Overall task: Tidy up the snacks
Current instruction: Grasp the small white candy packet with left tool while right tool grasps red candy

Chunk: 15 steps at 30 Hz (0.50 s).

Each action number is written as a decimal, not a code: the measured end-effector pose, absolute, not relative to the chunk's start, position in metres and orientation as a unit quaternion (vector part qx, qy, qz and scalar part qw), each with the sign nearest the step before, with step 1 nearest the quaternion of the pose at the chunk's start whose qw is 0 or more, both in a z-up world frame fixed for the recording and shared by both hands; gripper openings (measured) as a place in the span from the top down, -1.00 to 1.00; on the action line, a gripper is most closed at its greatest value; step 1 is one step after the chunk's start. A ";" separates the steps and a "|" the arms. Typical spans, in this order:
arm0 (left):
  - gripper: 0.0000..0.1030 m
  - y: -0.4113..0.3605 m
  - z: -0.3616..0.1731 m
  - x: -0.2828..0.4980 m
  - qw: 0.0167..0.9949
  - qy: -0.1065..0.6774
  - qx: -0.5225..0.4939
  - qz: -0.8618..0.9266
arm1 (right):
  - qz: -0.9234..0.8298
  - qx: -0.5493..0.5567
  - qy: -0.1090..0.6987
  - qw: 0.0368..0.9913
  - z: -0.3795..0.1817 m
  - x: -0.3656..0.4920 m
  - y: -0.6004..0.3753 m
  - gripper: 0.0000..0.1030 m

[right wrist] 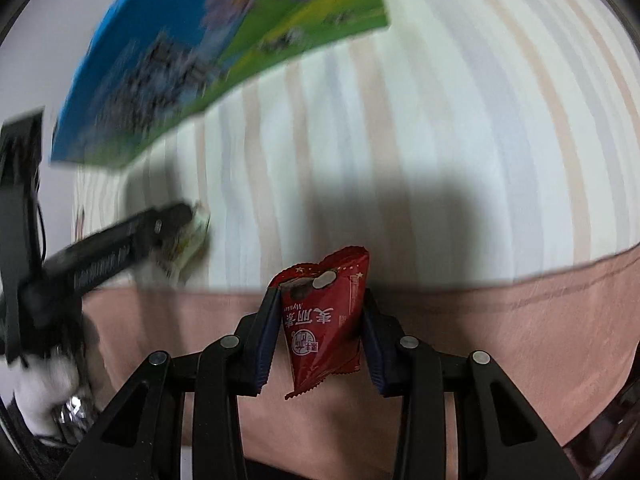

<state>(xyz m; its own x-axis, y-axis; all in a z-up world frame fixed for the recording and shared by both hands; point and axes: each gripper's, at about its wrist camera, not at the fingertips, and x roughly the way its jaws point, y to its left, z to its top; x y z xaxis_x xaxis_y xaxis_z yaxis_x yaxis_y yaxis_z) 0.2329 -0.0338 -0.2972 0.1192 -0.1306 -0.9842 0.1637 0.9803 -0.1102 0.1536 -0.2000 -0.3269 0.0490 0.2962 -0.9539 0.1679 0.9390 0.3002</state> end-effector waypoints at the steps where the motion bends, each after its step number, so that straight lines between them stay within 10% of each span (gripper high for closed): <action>1: 0.09 -0.027 -0.300 0.218 0.744 0.662 0.011 -0.093 | 0.049 0.156 0.692 0.703 -0.330 0.150 -0.194 0.21; 15: -0.62 0.007 -0.340 0.178 0.704 0.699 -0.062 -0.114 | 0.049 0.131 0.705 0.695 -0.351 0.159 -0.164 -0.01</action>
